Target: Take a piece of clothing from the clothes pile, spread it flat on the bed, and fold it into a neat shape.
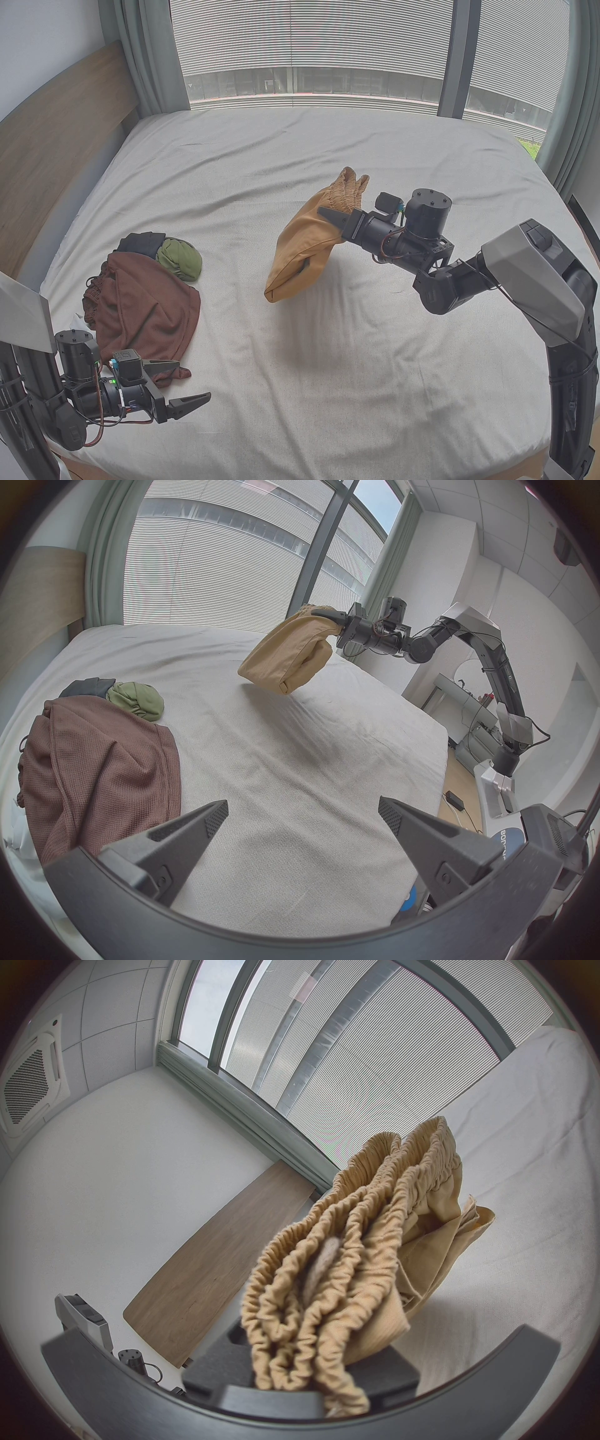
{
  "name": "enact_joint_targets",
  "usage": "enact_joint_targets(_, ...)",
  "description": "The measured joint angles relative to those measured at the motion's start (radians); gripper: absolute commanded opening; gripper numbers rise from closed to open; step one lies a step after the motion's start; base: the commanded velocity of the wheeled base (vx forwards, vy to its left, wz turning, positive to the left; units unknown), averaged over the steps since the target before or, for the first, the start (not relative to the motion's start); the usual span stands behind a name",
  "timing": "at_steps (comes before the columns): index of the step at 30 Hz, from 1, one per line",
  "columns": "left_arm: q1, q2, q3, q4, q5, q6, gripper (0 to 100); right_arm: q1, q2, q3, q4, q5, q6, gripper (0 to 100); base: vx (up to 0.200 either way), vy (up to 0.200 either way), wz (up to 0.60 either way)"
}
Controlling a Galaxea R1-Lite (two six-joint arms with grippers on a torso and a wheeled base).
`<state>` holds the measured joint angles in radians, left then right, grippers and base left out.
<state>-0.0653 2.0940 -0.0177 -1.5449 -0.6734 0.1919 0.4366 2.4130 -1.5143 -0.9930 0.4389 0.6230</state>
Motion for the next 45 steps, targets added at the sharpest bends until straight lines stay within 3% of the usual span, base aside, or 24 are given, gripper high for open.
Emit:
enact_joint_targets(10,0.004,0.003,0.0,0.0,0.0,-0.004,100,0.027,0.064,-0.17,0.118,0.0,-0.036,0,0.0,0.0,0.0)
enact_joint_targets(18,0.005,0.02,0.0,-0.001,0.001,-0.016,100,0.02,0.19,-0.218,0.091,0.002,-0.089,0,0.0,0.0,0.0)
enact_joint_targets(29,0.002,0.028,0.0,-0.001,0.001,-0.017,100,-0.039,0.274,-0.067,-0.054,0.003,-0.152,0,0.0,0.0,0.0)
enact_joint_targets(45,-0.002,0.027,0.0,-0.001,0.002,-0.017,100,-0.066,0.32,0.058,-0.21,-0.012,-0.157,0,0.0,0.0,0.0)
